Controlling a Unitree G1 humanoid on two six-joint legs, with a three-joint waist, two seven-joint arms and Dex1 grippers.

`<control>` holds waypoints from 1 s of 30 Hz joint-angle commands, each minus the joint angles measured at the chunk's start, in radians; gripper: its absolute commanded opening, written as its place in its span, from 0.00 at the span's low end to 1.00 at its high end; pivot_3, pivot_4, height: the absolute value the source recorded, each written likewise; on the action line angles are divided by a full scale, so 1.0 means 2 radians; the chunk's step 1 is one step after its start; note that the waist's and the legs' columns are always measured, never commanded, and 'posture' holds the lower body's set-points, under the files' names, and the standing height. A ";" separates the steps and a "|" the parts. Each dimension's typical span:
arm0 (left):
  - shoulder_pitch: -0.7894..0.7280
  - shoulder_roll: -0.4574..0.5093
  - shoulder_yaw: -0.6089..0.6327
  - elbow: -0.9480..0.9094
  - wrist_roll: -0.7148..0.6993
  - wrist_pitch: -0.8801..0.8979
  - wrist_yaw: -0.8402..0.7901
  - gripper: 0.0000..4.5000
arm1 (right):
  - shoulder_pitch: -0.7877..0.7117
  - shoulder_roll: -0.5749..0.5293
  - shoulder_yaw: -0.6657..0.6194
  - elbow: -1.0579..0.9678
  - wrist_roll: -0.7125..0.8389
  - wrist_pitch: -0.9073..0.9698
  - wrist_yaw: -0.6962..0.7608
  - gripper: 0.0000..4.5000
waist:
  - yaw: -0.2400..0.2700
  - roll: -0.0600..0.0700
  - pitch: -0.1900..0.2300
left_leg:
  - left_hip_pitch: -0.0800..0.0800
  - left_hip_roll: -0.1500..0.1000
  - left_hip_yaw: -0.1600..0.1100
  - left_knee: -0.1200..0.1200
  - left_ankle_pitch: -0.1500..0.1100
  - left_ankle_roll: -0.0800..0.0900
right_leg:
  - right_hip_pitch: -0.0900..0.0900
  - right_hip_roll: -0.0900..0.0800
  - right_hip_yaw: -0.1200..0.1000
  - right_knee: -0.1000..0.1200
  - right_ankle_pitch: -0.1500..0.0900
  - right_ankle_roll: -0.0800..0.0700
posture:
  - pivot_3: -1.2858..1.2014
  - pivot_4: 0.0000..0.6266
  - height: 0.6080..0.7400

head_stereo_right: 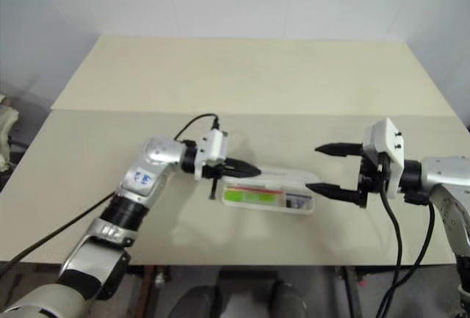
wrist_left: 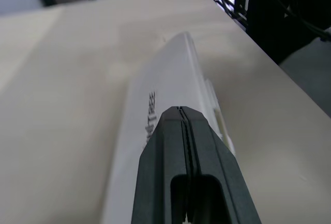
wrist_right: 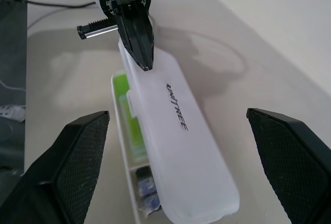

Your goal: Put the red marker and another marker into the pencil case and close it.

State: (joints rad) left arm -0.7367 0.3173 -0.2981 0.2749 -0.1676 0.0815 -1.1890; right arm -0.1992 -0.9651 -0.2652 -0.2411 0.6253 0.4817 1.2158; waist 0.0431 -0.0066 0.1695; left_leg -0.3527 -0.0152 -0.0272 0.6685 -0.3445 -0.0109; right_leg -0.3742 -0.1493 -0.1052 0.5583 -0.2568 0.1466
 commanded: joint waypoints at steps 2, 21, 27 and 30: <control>-0.003 -0.006 -0.023 -0.012 0.025 0.029 0.018 0.01 | 0.018 -0.008 -0.038 -0.025 0.008 -0.004 -0.007 1.00 | 0.003 0.000 0.000 | 0.000 0.000 0.000 0.000 0.000 0.000 | 0.000 0.000 0.000 0.000 0.000 0.000 | 0.52 0.24 1.00; -0.003 -0.001 -0.083 -0.005 0.080 0.086 0.011 0.01 | 0.093 0.031 -0.062 -0.105 0.030 0.006 -0.074 1.00 | 0.005 0.000 -0.001 | 0.000 0.000 0.000 0.000 0.000 0.000 | 0.000 0.000 0.000 0.000 0.000 0.000 | 0.52 0.24 1.00; 0.004 -0.007 -0.041 -0.037 0.036 0.145 0.024 0.01 | 0.088 0.041 -0.043 -0.100 0.024 0.001 -0.072 1.00 | 0.004 -0.001 -0.001 | 0.000 0.000 0.000 0.000 0.000 0.000 | 0.000 0.000 0.000 0.000 0.000 0.000 | 0.52 0.24 1.00; 0.017 -0.016 0.021 -0.069 -0.027 0.120 0.022 0.01 | 0.073 0.043 -0.025 -0.082 0.016 -0.007 -0.062 1.00 | 0.002 -0.001 -0.001 | 0.000 0.000 0.000 0.000 0.000 0.000 | 0.000 0.000 0.000 0.000 0.000 0.000 | 0.52 0.24 1.00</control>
State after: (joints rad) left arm -0.7055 0.2945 -0.3265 0.1995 -0.1476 0.3502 -1.1491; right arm -0.0354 -0.8850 -0.3165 -0.4145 0.6572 0.4941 1.0789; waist 0.0481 -0.0077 0.1685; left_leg -0.3520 -0.0147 -0.0278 0.6689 -0.3446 -0.0107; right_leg -0.3738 -0.1491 -0.1046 0.5587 -0.2567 0.1464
